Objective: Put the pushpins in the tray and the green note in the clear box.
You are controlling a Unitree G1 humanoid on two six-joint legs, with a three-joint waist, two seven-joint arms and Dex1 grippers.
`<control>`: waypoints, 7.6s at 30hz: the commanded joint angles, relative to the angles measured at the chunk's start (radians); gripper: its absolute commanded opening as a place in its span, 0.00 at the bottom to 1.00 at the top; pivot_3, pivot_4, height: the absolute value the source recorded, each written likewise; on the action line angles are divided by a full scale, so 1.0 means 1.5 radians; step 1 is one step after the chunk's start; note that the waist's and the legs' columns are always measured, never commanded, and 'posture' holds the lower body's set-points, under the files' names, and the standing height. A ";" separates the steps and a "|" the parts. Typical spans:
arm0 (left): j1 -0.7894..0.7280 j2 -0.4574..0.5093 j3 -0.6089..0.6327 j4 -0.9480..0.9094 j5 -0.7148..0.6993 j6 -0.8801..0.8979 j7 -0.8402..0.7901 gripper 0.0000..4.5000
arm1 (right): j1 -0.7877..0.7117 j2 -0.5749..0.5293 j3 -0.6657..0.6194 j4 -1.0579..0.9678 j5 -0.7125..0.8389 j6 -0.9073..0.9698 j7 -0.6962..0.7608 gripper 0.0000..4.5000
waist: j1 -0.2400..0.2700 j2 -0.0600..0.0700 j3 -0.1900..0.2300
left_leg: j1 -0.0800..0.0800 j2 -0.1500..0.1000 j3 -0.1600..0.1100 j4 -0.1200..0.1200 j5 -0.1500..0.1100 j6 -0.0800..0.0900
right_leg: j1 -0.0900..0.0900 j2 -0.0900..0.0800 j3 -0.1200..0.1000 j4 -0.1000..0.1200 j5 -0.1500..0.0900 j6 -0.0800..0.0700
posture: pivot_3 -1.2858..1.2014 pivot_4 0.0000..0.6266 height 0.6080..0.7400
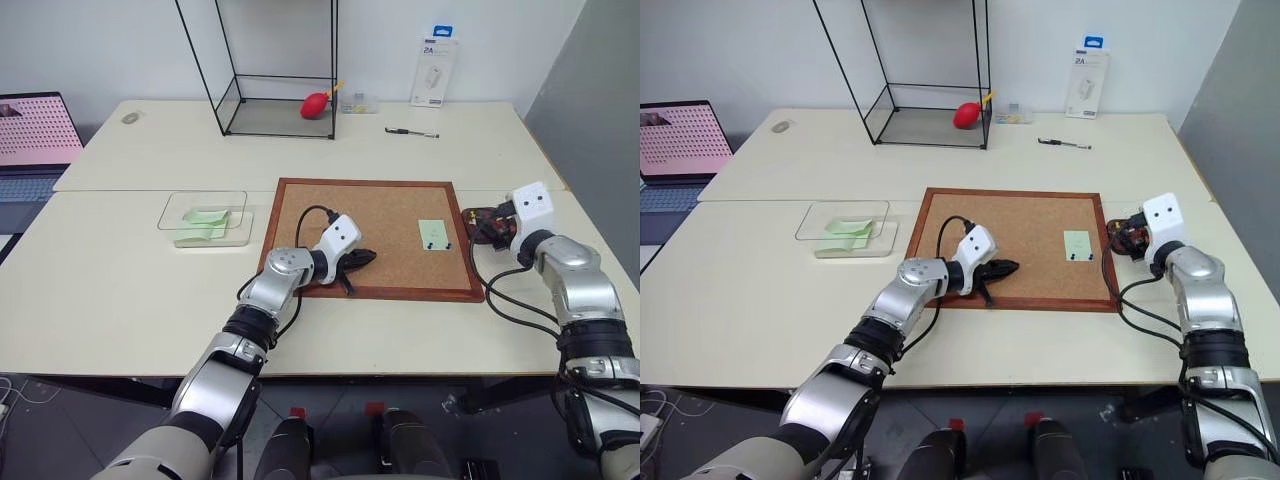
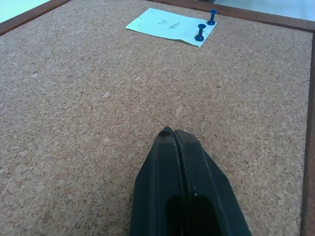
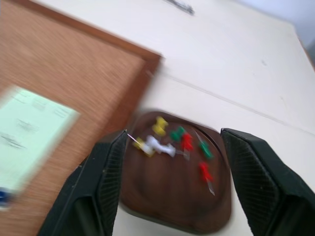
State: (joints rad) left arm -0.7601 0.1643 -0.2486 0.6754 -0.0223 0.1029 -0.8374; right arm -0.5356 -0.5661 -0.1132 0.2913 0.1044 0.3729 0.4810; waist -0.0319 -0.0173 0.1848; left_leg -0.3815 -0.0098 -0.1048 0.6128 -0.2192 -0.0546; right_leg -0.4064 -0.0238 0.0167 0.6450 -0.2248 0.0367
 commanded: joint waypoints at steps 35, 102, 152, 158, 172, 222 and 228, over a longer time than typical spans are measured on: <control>0.022 0.006 -0.029 0.000 0.026 0.014 -0.020 0.00 | 0.107 0.118 -0.010 -0.170 0.088 0.039 -0.031 0.00 | 0.000 0.000 0.000 | 0.000 0.000 0.000 0.000 0.000 0.000 | 0.000 0.000 0.000 0.000 0.000 0.000 | 0.52 0.24 1.00; 0.030 -0.002 -0.029 -0.006 0.040 0.011 -0.021 0.00 | 0.092 0.079 -0.013 -0.152 0.113 0.005 0.031 0.99 | 0.000 0.000 0.000 | 0.000 0.000 0.000 0.000 0.000 0.000 | 0.001 0.000 0.000 0.000 0.000 0.000 | 0.52 0.24 1.00; 0.025 -0.010 -0.002 -0.021 0.017 0.032 -0.010 0.00 | 0.059 0.078 0.057 -0.243 0.078 -0.033 0.094 0.00 | 0.001 0.000 0.000 | 0.000 0.000 -0.001 0.000 0.000 0.000 | 0.000 0.000 -0.001 0.000 0.000 0.000 | 0.52 0.24 1.00; 0.030 -0.015 0.060 -0.115 -0.057 0.080 -0.015 0.08 | 0.059 0.081 0.074 -0.253 0.077 -0.032 0.095 0.00 | 0.000 0.000 0.000 | 0.000 0.000 0.000 0.000 0.000 0.000 | 0.000 0.000 0.000 0.000 0.000 0.000 | 0.52 0.24 1.00; 0.007 0.028 0.078 -0.148 -0.080 0.022 -0.060 0.71 | 0.051 0.079 0.094 -0.266 0.078 -0.013 0.106 0.00 | 0.000 0.000 0.000 | -0.001 0.001 0.000 0.000 0.000 0.000 | -0.001 0.000 0.000 0.000 0.000 0.000 | 0.52 0.24 1.00; -0.210 -0.064 0.117 0.285 -0.035 -0.174 -0.143 0.01 | 0.018 0.106 0.103 -0.374 0.146 0.167 0.081 0.00 | -0.001 -0.001 0.000 | -0.002 0.000 -0.001 0.000 0.000 0.000 | -0.002 0.001 -0.001 0.000 0.000 0.000 | 0.52 0.24 1.00; -0.199 -0.062 0.124 0.278 -0.044 -0.159 -0.165 0.01 | 0.010 0.115 0.093 -0.373 0.156 0.169 0.070 0.00 | -0.001 -0.001 0.000 | -0.002 0.000 -0.001 0.000 0.000 0.000 | -0.002 0.001 -0.001 0.000 0.000 0.000 | 0.52 0.24 1.00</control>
State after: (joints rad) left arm -1.0542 0.0726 -0.0774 1.1114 -0.0722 -0.1376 -1.0655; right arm -0.4890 -0.4049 0.0608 -0.2224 0.3113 0.6296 0.6020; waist -0.0332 -0.0185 0.1854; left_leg -0.3842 -0.0091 -0.1057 0.6128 -0.2192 -0.0547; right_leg -0.4094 -0.0228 0.0156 0.6453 -0.2248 0.0368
